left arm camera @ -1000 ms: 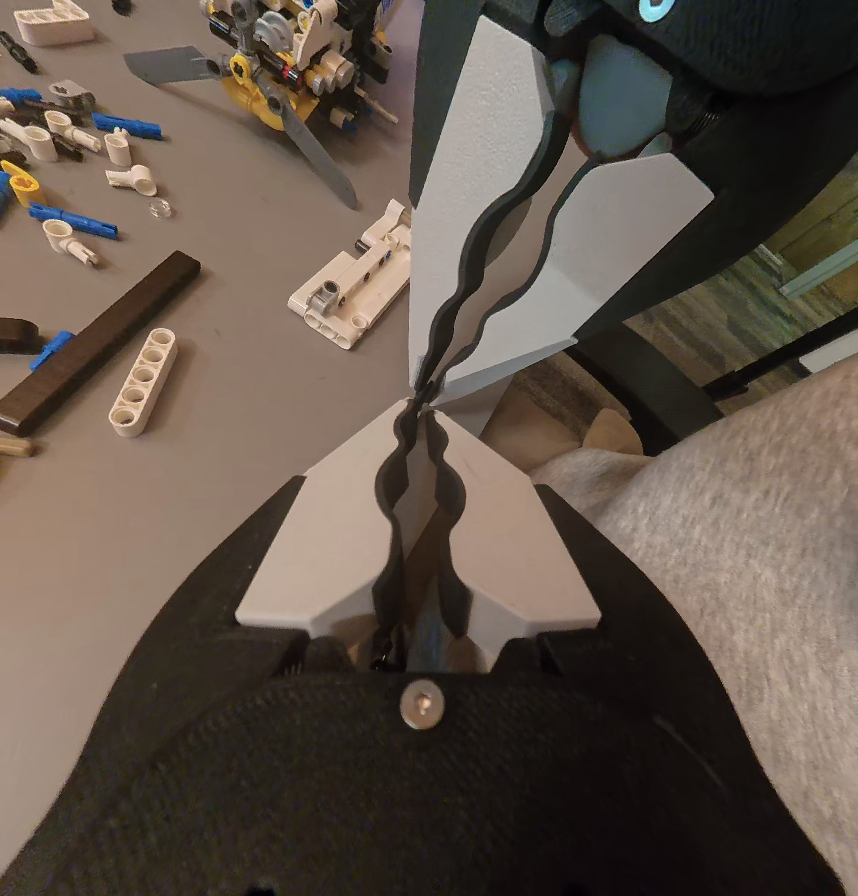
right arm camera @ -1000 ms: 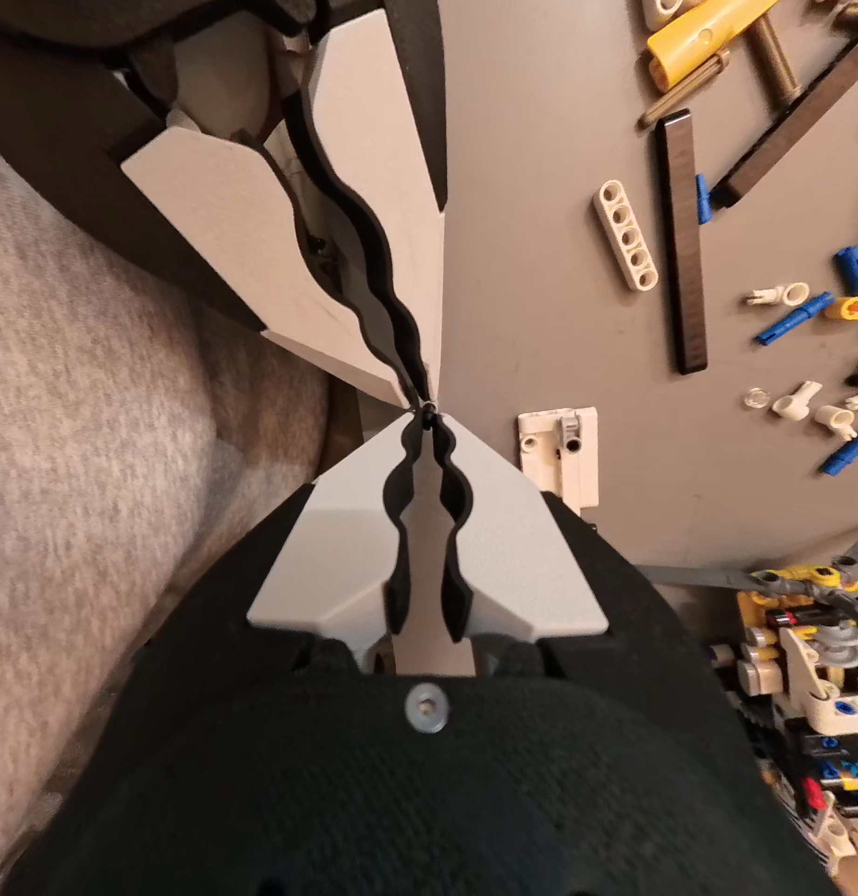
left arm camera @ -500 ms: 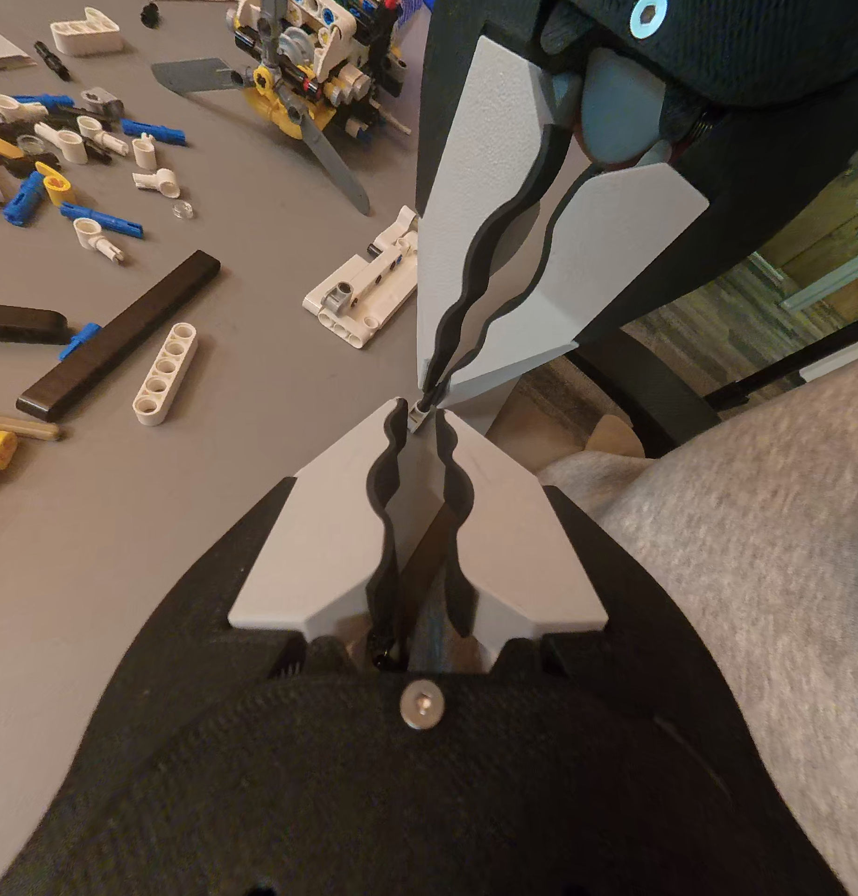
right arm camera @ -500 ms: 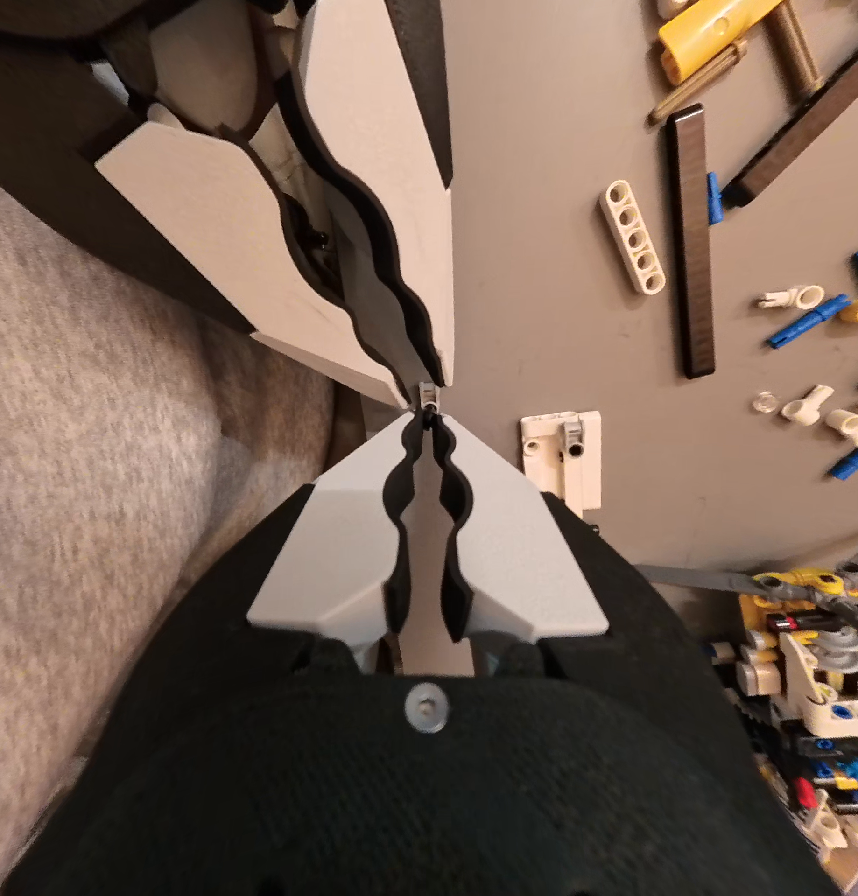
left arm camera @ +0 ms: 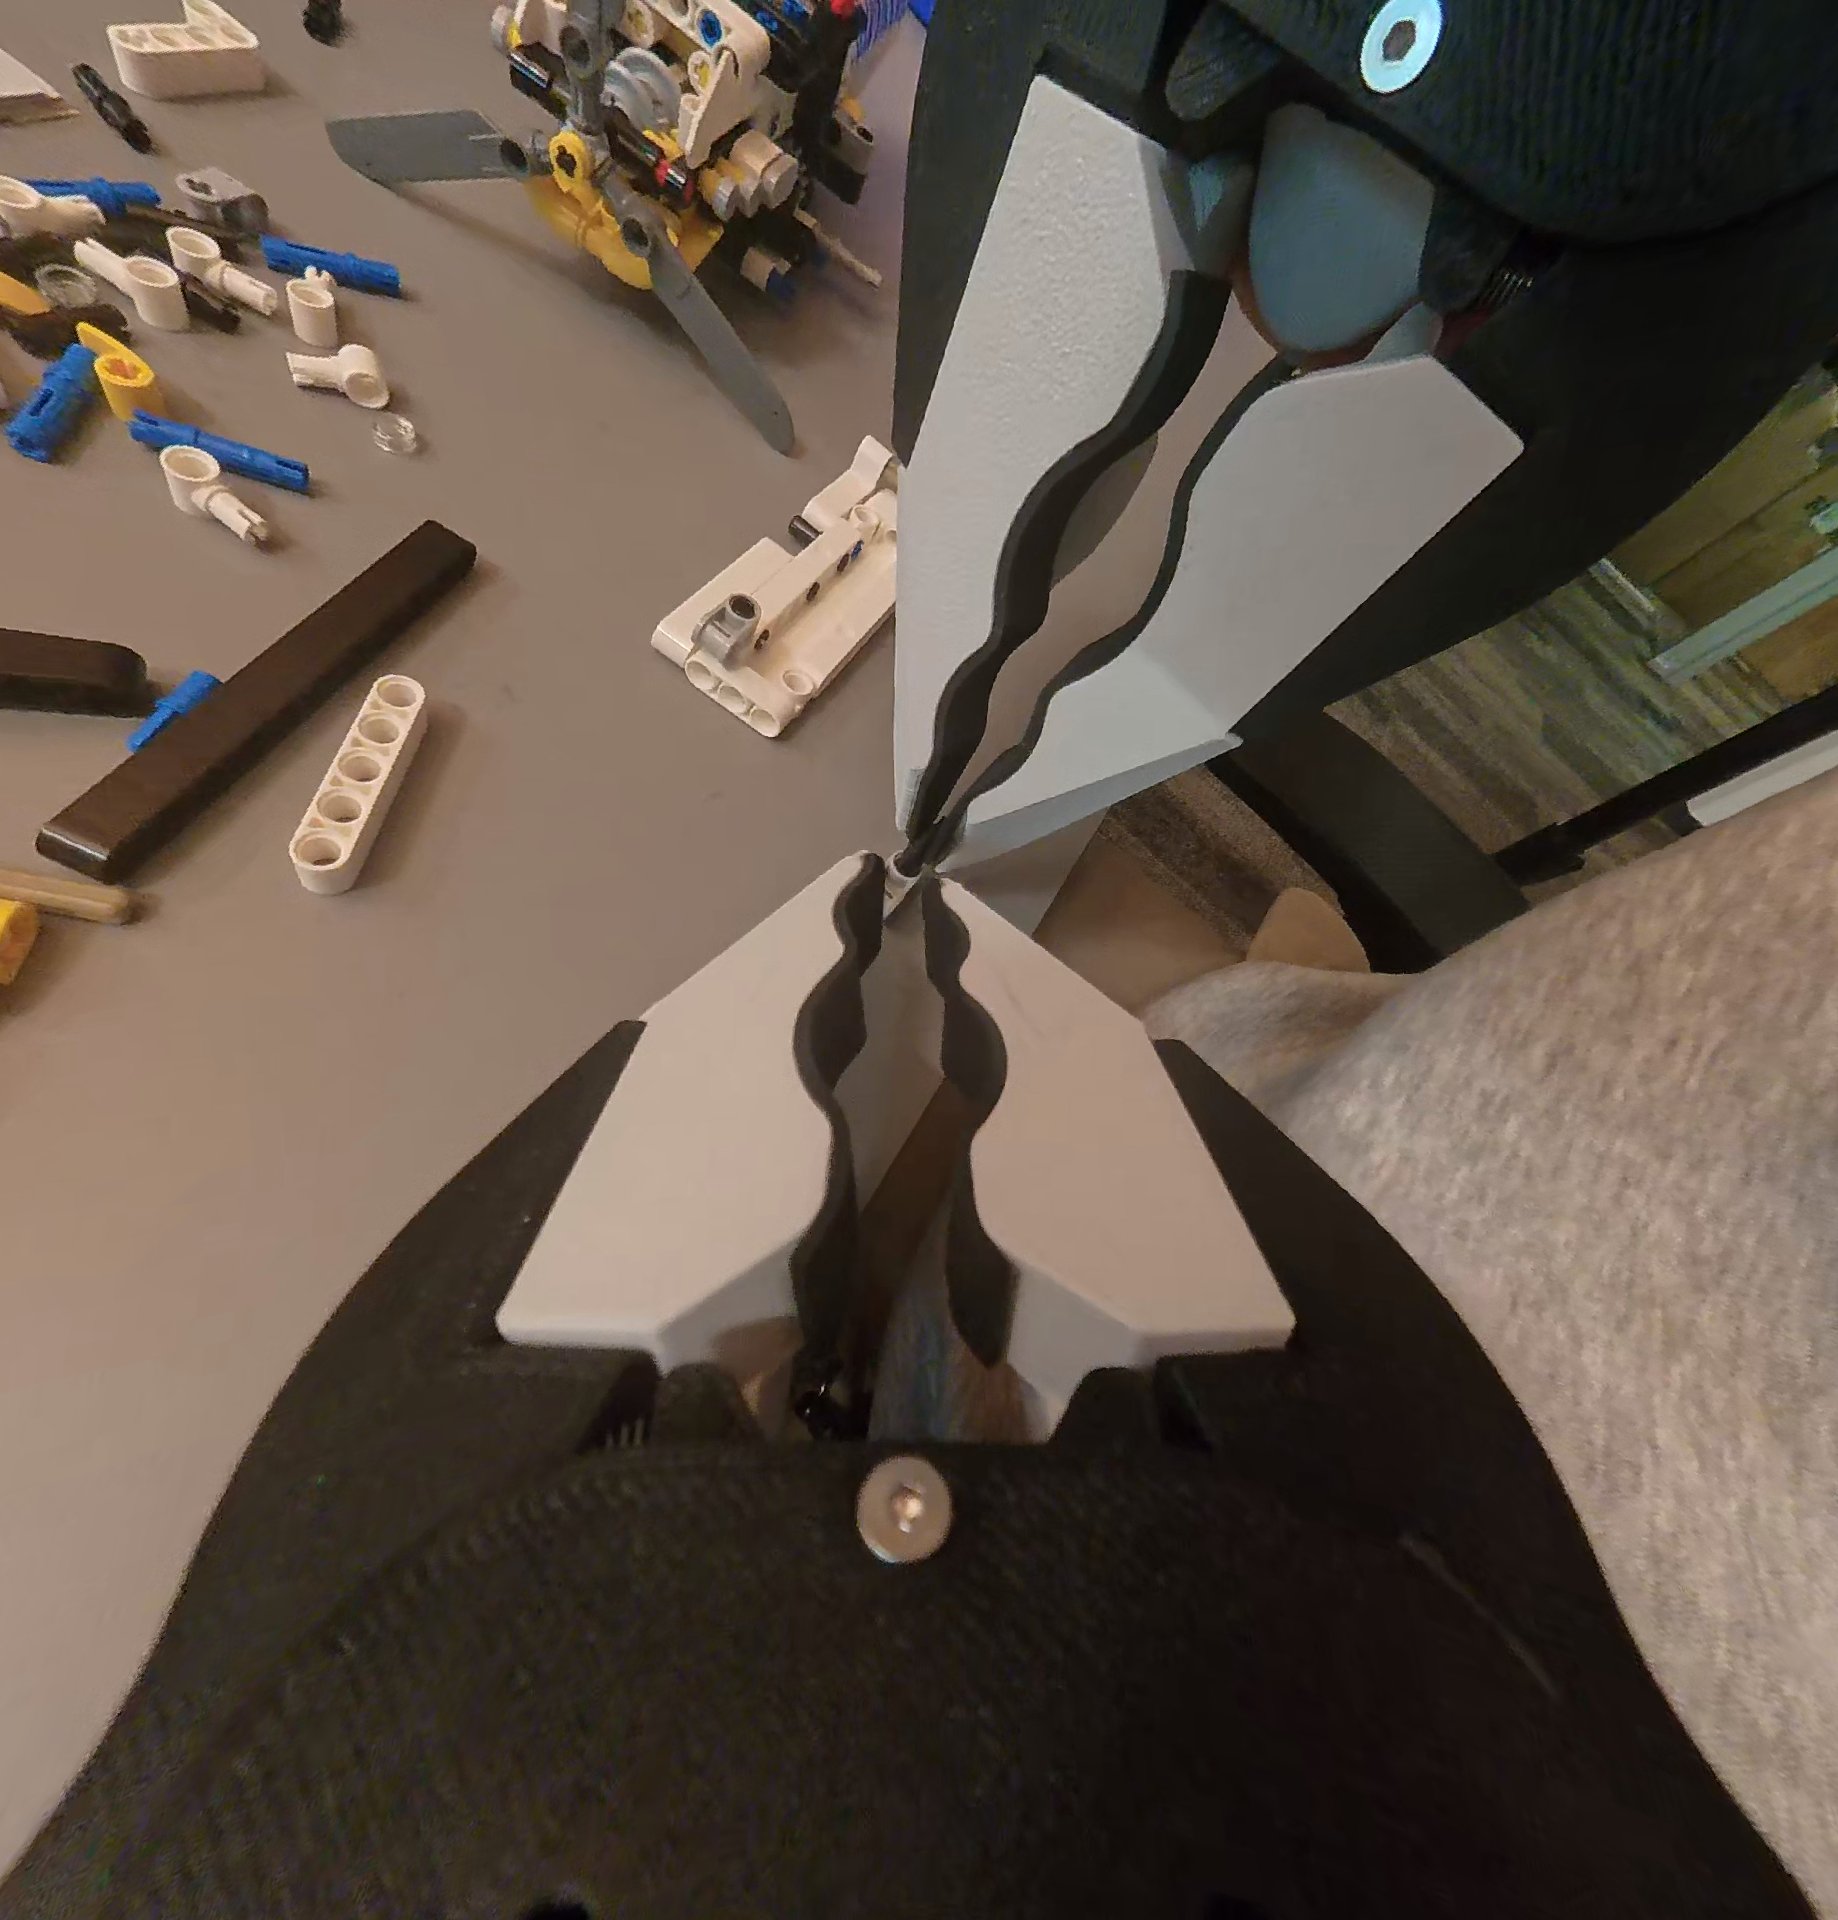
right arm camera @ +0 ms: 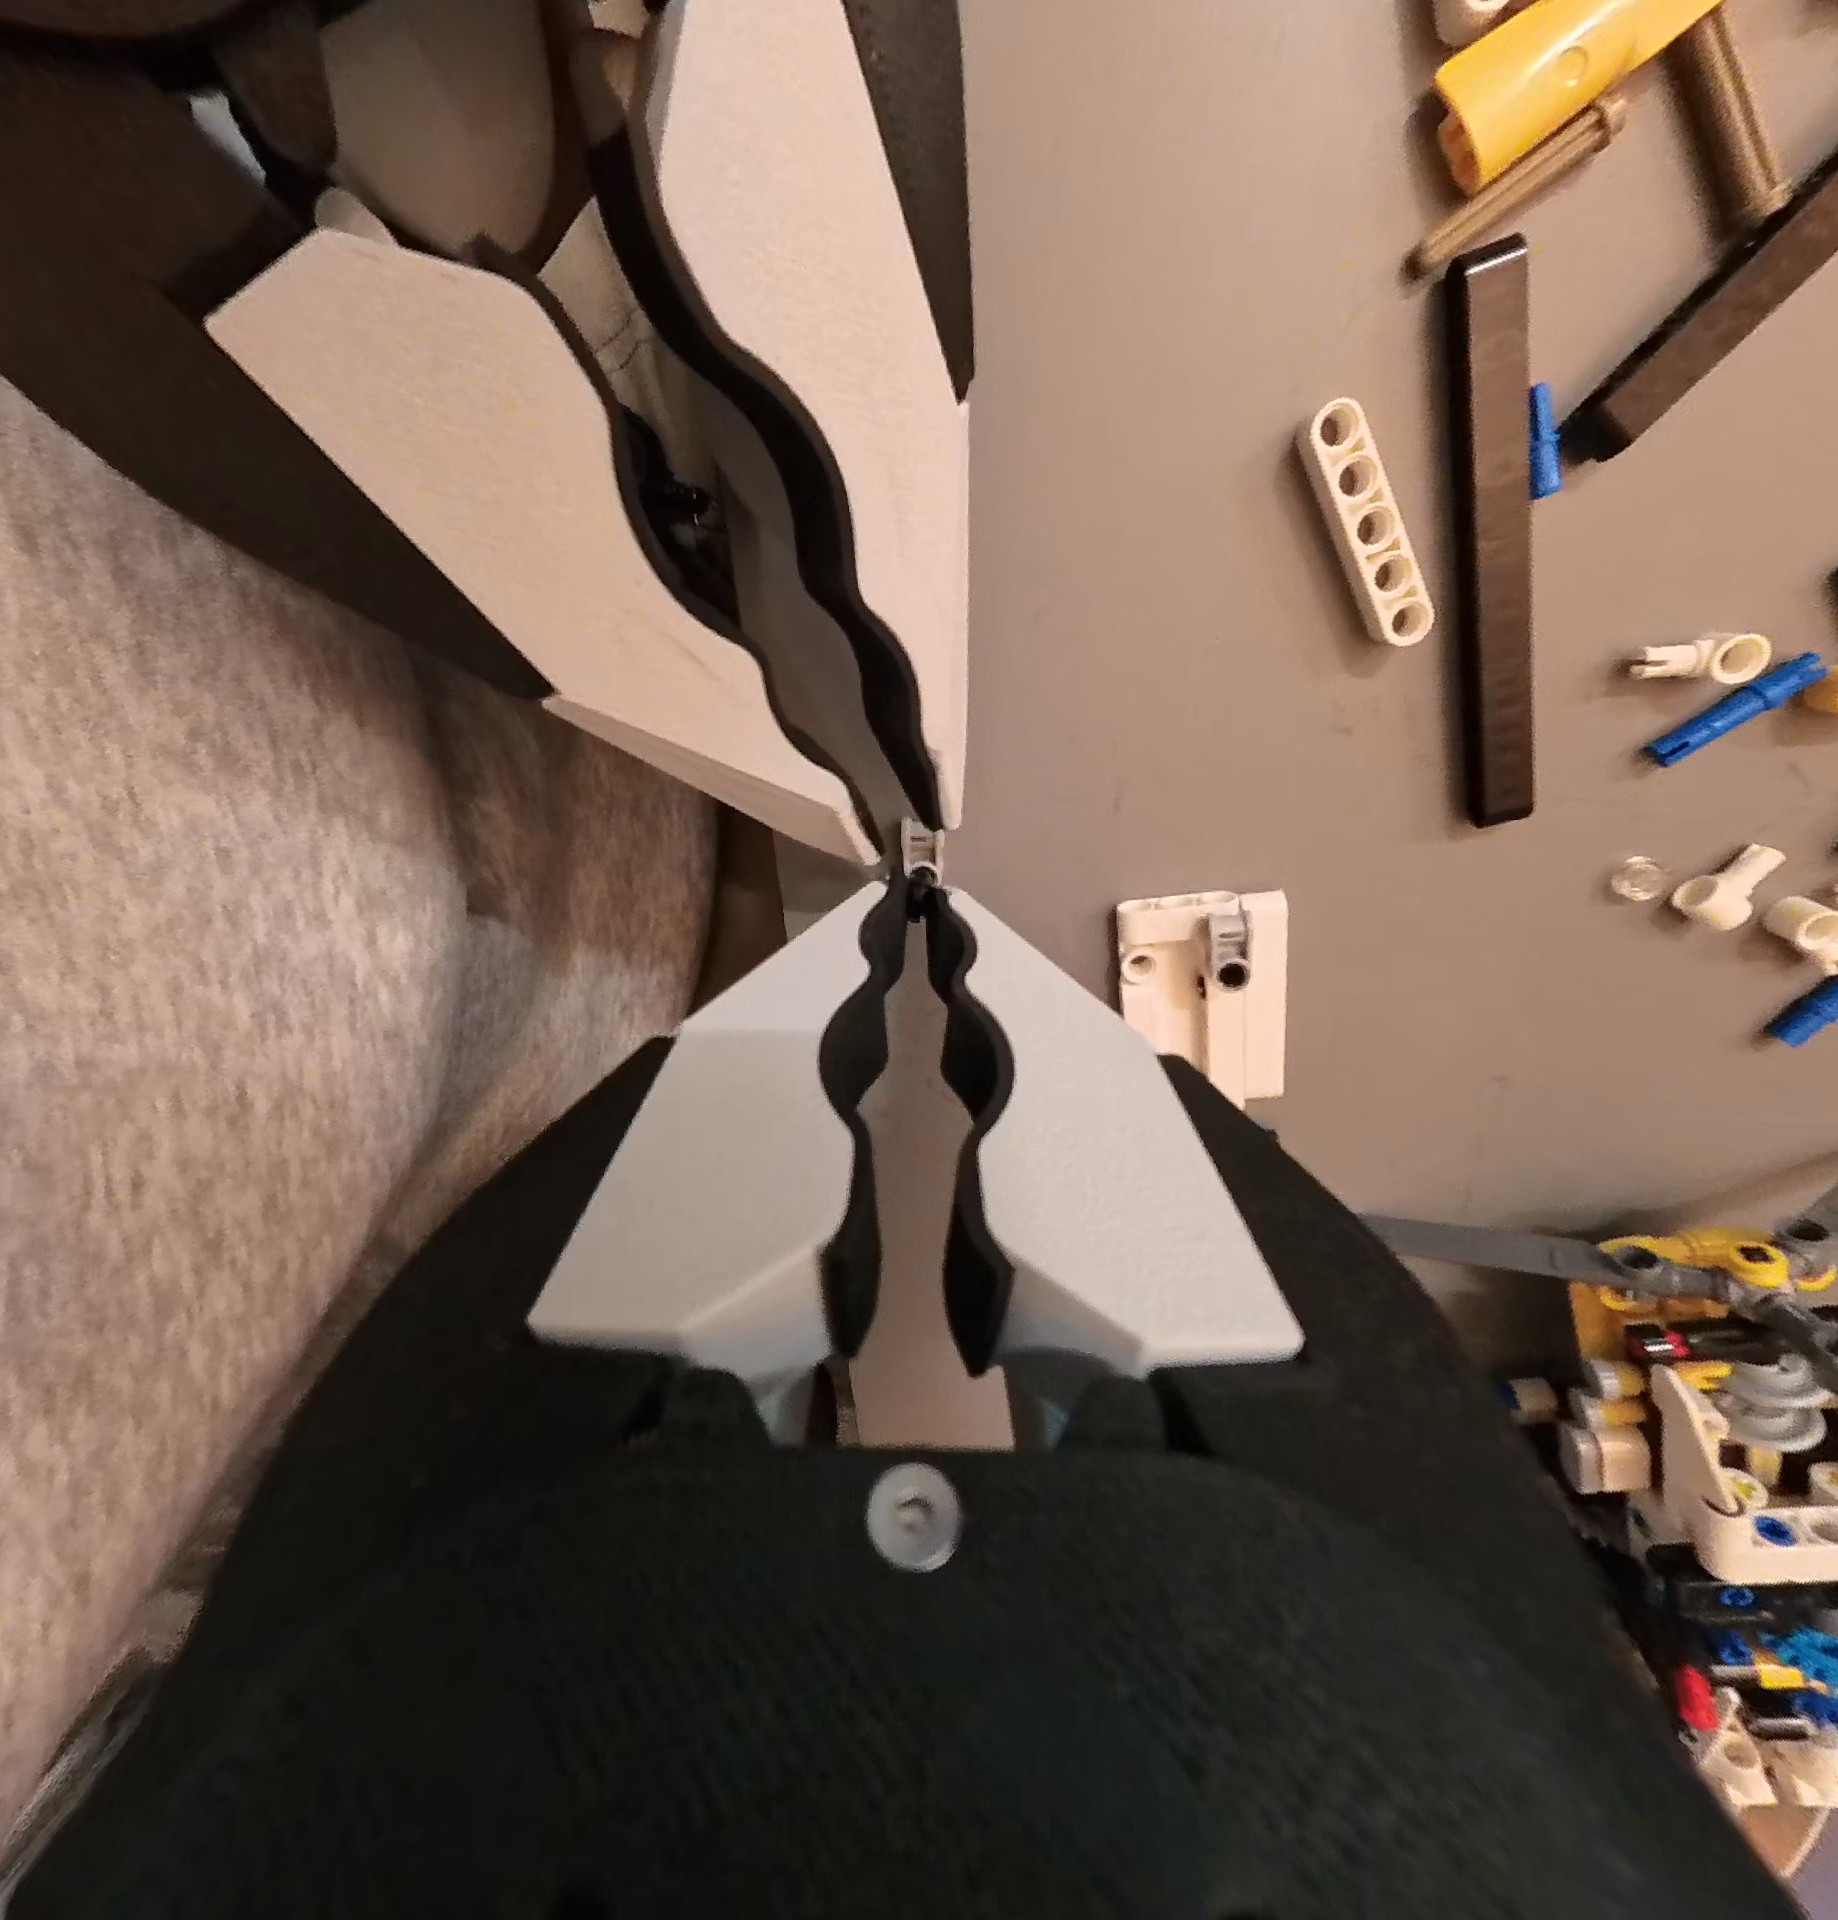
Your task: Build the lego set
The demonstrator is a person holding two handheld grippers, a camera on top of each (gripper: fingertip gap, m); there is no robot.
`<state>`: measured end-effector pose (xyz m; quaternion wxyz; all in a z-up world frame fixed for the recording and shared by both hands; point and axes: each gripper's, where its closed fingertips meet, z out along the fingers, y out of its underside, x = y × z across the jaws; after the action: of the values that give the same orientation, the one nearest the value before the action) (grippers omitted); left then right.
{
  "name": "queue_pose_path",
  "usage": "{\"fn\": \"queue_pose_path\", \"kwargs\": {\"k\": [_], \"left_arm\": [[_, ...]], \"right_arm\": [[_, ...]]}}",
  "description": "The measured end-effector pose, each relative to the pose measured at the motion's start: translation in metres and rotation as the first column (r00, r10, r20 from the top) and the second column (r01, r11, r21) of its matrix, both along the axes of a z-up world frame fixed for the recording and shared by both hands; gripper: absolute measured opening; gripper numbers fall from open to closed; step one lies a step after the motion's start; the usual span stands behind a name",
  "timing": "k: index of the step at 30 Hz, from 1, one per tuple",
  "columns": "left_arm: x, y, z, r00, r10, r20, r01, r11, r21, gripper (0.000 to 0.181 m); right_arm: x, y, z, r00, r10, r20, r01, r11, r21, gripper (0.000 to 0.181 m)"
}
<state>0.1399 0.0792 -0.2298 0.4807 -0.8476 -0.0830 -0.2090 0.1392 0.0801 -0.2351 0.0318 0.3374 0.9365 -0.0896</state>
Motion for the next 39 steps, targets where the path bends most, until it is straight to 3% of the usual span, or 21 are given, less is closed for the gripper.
{"fn": "queue_pose_path", "kwargs": {"k": [20,33,39], "left_arm": [[0.0003,-0.0014,0.0014,1.000,-0.003,0.030,0.003,1.000,0.011,0.004],[0.0007,-0.0023,0.0020,0.999,-0.004,0.040,0.003,1.000,0.015,0.004],[0.0006,-0.0028,0.0022,0.999,-0.004,0.047,0.003,1.000,0.018,0.004]], "right_arm": [[0.0000,-0.0004,-0.0002,1.000,0.017,-0.004,-0.017,1.000,-0.007,0.003],[0.0003,0.0002,-0.0014,0.996,0.078,-0.050,-0.075,0.995,0.070,0.002],[0.0001,0.0003,-0.0019,0.999,0.019,-0.047,-0.018,0.999,0.033,0.003]]}}
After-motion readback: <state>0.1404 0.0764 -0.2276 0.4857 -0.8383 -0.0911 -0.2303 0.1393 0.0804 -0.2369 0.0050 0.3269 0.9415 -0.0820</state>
